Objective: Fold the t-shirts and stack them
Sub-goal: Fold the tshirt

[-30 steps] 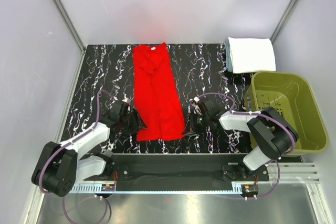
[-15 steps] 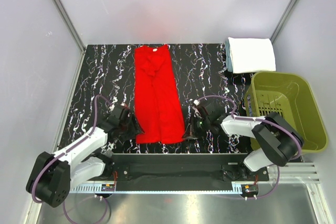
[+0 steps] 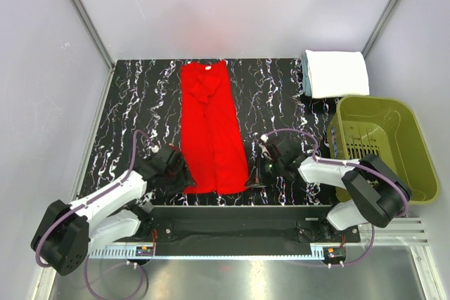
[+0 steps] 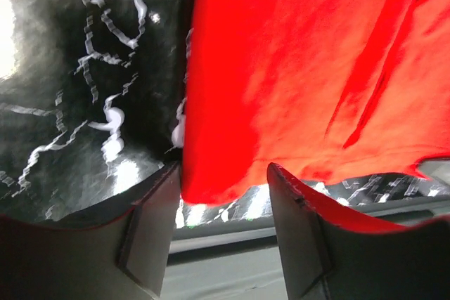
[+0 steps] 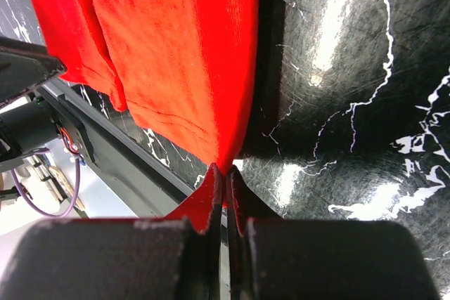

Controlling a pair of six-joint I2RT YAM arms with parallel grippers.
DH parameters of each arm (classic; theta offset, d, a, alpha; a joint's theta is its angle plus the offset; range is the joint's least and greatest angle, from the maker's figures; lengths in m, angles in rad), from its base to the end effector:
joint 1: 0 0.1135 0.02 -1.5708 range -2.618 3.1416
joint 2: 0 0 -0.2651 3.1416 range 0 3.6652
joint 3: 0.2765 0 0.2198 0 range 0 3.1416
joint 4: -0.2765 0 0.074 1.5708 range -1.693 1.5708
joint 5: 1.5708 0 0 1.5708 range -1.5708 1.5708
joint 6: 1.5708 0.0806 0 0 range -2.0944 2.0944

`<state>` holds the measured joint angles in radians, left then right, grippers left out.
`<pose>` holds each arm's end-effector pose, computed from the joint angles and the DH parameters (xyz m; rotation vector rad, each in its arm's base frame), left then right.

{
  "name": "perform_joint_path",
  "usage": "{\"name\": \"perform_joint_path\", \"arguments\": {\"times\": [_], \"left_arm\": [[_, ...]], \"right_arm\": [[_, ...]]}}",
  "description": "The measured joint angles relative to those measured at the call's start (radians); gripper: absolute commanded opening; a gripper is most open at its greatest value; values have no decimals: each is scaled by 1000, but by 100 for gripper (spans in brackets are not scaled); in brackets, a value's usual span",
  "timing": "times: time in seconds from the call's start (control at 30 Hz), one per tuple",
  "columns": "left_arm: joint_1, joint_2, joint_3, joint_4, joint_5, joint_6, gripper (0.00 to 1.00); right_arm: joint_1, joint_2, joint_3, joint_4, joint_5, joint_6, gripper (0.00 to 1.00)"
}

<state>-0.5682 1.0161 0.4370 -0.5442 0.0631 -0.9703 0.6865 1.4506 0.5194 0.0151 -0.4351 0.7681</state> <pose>0.1296 -0.0888 0.1341 -0.5431 2.7662 -0.5101 0.1735 0.1861 0.1262 -0.0936 2.7414 1.0692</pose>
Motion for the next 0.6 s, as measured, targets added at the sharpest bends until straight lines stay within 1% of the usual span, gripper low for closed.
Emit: {"name": "perform_joint_path", "arguments": {"times": [0.23,0.37,0.47,0.53,0.57,0.6], "left_arm": [[-13,-15,14,-98,-38,-41,59],[-13,-28,7,-109,-41,-56,53],[-13,-34,-4,-101,-35,-66,46],[-13,-38,-14,-84,-28,-76,29],[-13,-39,-27,-63,-17,-80,13],[-13,-39,-34,-52,-10,-86,4]], "right_arm": [[0,-19,-4,1,-1,0,1],[0,-27,-6,6,-1,0,1],[0,-28,-11,13,-1,3,1],[0,-28,-16,18,-1,6,2],[0,-28,-18,19,-1,7,1],[0,-28,-20,19,-1,8,1]]}}
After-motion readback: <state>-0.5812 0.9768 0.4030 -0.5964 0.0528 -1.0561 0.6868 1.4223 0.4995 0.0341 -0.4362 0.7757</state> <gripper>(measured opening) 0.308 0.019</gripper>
